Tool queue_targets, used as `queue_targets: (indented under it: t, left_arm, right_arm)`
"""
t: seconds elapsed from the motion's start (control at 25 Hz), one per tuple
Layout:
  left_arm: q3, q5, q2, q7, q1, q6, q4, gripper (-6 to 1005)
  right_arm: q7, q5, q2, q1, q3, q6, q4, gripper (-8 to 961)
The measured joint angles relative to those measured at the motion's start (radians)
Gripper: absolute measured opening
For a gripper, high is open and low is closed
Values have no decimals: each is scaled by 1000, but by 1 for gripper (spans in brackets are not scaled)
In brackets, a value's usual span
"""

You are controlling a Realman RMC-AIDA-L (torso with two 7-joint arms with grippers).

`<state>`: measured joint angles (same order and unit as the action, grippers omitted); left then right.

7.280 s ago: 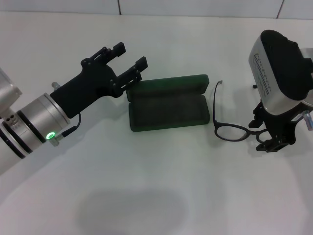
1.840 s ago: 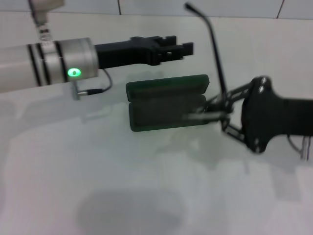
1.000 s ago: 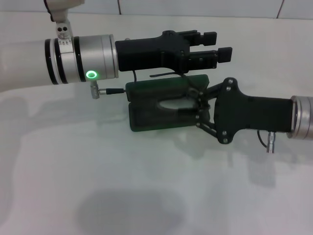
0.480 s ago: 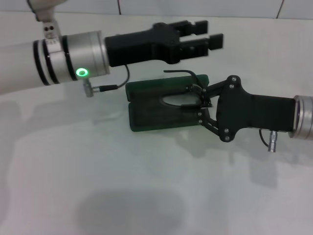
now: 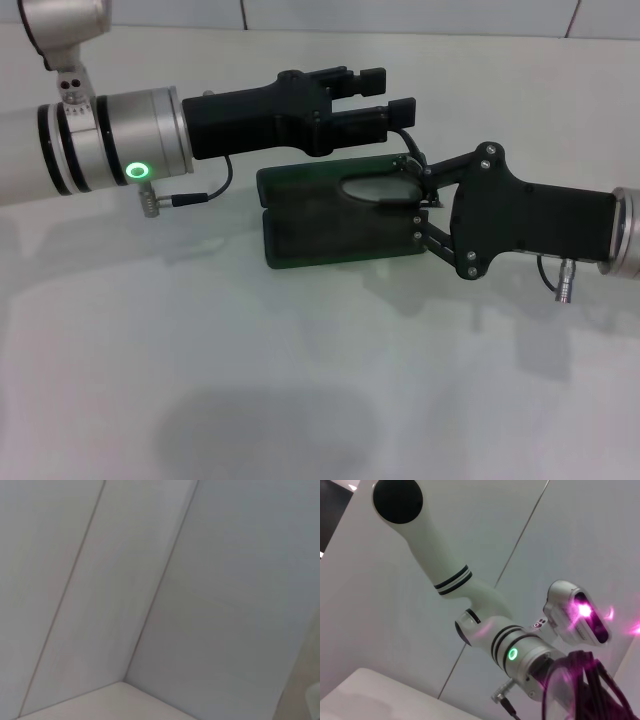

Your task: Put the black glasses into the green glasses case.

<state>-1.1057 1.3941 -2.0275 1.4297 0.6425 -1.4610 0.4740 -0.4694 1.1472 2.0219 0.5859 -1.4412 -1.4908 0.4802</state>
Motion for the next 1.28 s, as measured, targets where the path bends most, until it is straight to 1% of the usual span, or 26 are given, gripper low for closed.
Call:
queue_targets:
  t: [0.36, 0.6, 0.72, 0.76, 0.8, 0.88, 1.0, 1.08, 1.12, 1.2, 1.28]
  left_arm:
    - [-3, 12, 1, -26, 4, -67, 1, 711]
    - [-1, 32, 1, -40, 8, -70, 2, 711]
    - [16, 34, 1, -47, 7, -65, 2, 711]
    - [55, 29, -2, -60, -2, -61, 1, 711]
    - [55, 29, -2, -60, -2, -61, 1, 711]
    - [128, 28, -11, -91, -20, -51, 0, 711]
    - [254, 26, -34, -137, -50, -12, -8, 711]
    - [346, 20, -54, -167, -70, 30, -14, 712]
    - [370, 15, -59, -178, -78, 44, -18, 712]
    - [400, -23, -60, -207, -90, 73, -48, 712]
    - [404, -52, -56, -221, -96, 92, -68, 712]
  right_arm:
    - [0, 0, 0, 0, 8, 5, -4, 97]
    - [-1, 0, 1, 0, 9, 6, -8, 97]
    - [-1, 2, 1, 0, 9, 6, -10, 96]
    - [0, 4, 1, 0, 8, 6, -10, 96]
    - [0, 6, 1, -1, 9, 6, -11, 96]
    - [1, 6, 0, -6, 9, 10, -11, 96]
    - [1, 6, 1, -17, 3, 52, 5, 96]
    - [-11, 9, 3, -18, -25, 129, 34, 96]
    - [-26, 10, 3, -18, -57, 184, 56, 96]
    - [-68, 10, 4, -19, -136, 306, 115, 96]
    - [-110, 11, 4, -24, -215, 424, 179, 96]
